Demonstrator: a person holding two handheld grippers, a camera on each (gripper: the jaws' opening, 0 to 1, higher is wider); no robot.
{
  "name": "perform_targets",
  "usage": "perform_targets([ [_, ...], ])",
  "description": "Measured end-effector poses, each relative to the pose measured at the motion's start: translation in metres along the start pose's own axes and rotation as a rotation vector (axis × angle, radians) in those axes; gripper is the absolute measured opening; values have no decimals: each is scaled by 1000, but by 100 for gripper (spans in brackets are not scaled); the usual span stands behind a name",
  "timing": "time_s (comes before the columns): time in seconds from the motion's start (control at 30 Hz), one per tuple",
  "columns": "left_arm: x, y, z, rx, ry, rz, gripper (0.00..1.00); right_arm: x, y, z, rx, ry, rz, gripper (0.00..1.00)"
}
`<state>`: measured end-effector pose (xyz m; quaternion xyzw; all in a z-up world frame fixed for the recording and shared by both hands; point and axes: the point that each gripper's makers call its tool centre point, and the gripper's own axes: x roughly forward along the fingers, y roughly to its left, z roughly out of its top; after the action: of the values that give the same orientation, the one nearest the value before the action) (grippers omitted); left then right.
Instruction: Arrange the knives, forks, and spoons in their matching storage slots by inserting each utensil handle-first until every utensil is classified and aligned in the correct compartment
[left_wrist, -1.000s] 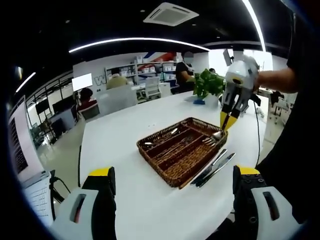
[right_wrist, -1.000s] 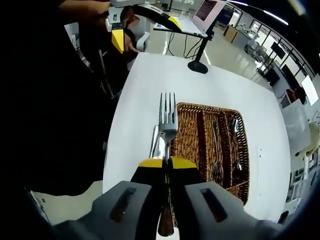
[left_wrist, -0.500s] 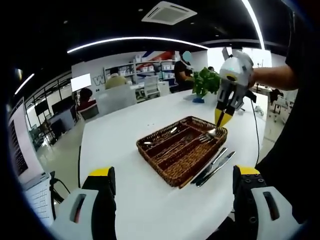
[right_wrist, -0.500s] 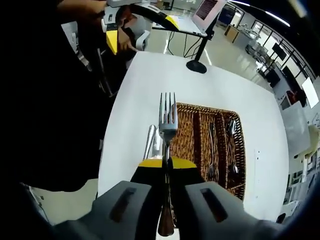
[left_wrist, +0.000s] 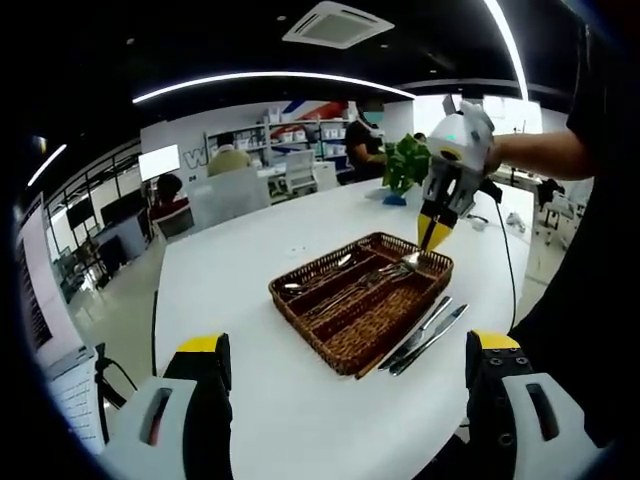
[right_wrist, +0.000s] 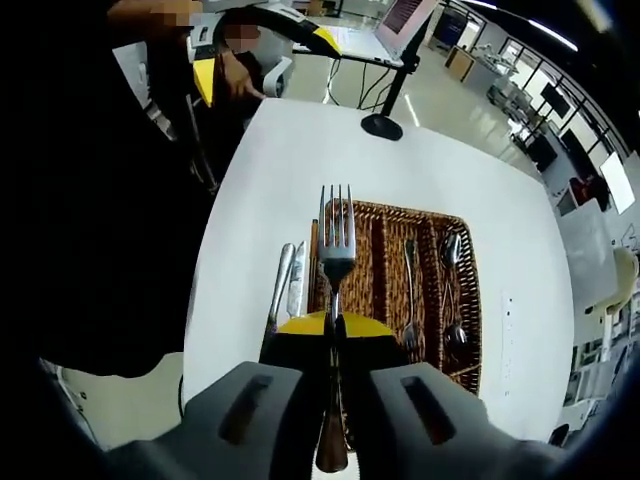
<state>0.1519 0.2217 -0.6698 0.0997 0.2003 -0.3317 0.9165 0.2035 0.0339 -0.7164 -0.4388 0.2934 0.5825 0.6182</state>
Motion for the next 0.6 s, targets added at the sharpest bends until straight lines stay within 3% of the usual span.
perform_targets([
  [0.6,3,6,-1,-4,11,4,99,4,-27,0,-3,3,-12,0],
])
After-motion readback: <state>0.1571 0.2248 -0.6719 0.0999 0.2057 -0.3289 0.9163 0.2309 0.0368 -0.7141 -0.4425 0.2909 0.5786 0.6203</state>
